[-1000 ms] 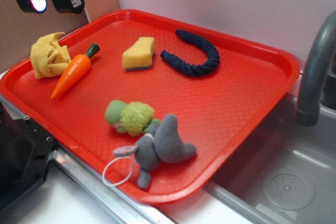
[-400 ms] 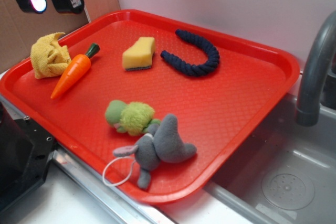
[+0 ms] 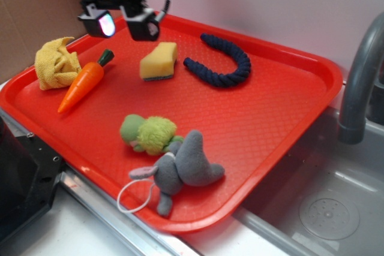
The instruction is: Grab the green sponge.
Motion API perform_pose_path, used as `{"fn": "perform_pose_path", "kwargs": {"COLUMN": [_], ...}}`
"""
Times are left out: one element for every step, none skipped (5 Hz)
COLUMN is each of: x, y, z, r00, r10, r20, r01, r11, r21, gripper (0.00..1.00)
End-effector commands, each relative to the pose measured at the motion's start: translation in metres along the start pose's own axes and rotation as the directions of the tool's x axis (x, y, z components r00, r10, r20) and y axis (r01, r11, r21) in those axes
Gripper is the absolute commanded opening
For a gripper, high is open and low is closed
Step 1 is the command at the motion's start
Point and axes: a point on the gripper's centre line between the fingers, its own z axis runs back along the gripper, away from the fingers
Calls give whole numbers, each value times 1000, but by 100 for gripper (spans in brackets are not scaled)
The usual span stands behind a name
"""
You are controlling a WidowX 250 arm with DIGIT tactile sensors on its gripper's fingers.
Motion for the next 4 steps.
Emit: {"fn": "perform_pose_path", "kwargs": {"x": [25,27,24,20], "y": [-3,0,6,7], "z": [-24,-44,-39,-20], "r00": [995,998,1000,993], "r10": [61,54,3,-115], "r20": [82,44,11,-29], "r01": [-64,-55,-4,117], "r11": [997,998,999,990], "r21": [39,29,54,77], "gripper": [100,0,0,0]}}
